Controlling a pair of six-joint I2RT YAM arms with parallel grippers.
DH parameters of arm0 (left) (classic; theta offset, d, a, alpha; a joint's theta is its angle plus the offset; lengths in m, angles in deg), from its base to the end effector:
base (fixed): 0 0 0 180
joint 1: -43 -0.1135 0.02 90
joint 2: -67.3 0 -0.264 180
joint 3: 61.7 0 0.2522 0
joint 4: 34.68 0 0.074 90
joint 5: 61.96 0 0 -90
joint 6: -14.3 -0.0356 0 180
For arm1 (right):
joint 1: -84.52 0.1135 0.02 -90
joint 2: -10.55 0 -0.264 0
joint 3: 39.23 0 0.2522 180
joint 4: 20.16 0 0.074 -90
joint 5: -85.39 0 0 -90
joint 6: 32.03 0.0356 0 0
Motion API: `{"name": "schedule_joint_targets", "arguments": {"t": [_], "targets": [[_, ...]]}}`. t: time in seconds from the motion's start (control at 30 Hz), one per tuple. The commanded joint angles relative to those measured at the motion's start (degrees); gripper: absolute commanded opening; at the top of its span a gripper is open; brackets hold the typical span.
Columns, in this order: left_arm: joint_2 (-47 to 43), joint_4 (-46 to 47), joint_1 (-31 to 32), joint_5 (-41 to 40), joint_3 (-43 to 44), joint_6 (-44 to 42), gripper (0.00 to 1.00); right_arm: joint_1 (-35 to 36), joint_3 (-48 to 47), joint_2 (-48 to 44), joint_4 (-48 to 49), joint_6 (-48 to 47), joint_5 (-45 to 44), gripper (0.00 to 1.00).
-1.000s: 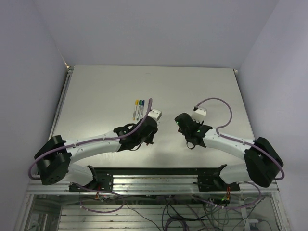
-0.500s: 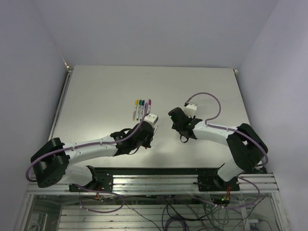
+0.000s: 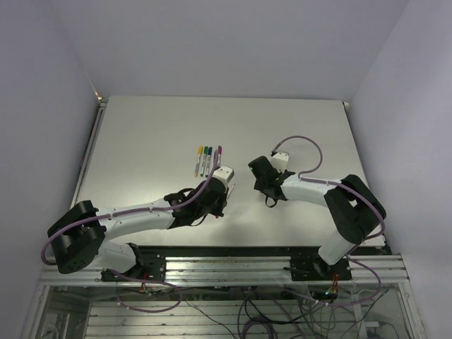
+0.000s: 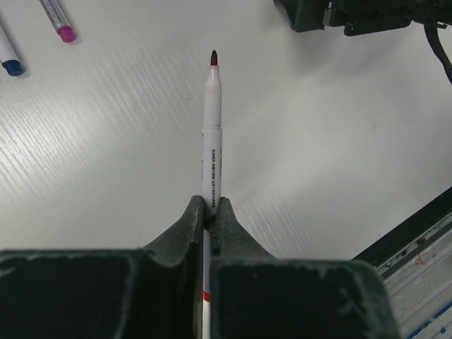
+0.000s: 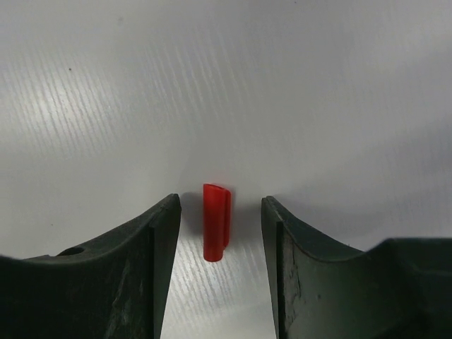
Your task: Insert the pens into the pen caps
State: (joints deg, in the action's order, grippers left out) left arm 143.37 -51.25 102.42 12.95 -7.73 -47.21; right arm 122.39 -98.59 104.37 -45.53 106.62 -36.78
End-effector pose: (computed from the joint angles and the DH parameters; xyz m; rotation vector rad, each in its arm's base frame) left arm 0.1477 -0.2318 0.2071 0.4660 2.2260 -0.5406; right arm 0.2468 0.1679 0.1442 0.4087 2.3575 -0.0603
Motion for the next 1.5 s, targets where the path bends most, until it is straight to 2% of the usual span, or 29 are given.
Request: {"name": "schedule_joint_targets", "arguments": {"t": [0.0, 0.13, 0.3, 0.73, 0.83, 1.0, 1.03, 1.27, 1.47], "targets": [[0.30, 1.99, 0.00, 0.99, 0.14, 0.29, 0.07, -0.63, -1.63, 1.68, 0.09, 0.20, 0.90, 0.49], [0.22, 1.69, 0.04, 0.96, -0.01, 0.42, 0.07, -0.78, -1.20, 2.60, -0.05, 1.32, 1.96, 0.47], [-0.04, 1.41, 0.00, 0.62, 0.05, 0.75, 0.07, -0.77, -1.68, 3.64, -3.76, 3.55, 2.38, 0.40], [-0.05, 0.44, 0.00, -0.10, 0.75, 1.10, 0.07, -0.62, -0.87, 3.99, -9.53, 5.31, 4.17, 0.37], [-0.14, 0.32, 0.00, -0.36, 0.75, 1.39, 0.07, -0.69, -0.83, 4.31, -9.79, 5.43, 4.96, 0.29], [0.07, -0.19, -0.01, -0.42, 0.75, 1.44, 0.07, -0.67, 0.33, 5.17, -8.11, 4.76, 7.29, 0.02], [0.18, -0.35, 0.00, -0.55, 0.83, 1.47, 0.07, -0.69, 0.34, 5.30, -7.92, 4.71, 7.66, 0.00], [0.42, 0.34, 0.05, -0.03, 0.40, 1.44, 0.07, -0.69, 1.52, 1.99, -5.05, 2.51, 8.29, 0.00], [1.48, 2.43, -0.03, 1.30, 1.20, 1.08, 0.07, -0.69, 1.63, -7.70, -2.28, -1.63, 5.46, 0.00]]}}
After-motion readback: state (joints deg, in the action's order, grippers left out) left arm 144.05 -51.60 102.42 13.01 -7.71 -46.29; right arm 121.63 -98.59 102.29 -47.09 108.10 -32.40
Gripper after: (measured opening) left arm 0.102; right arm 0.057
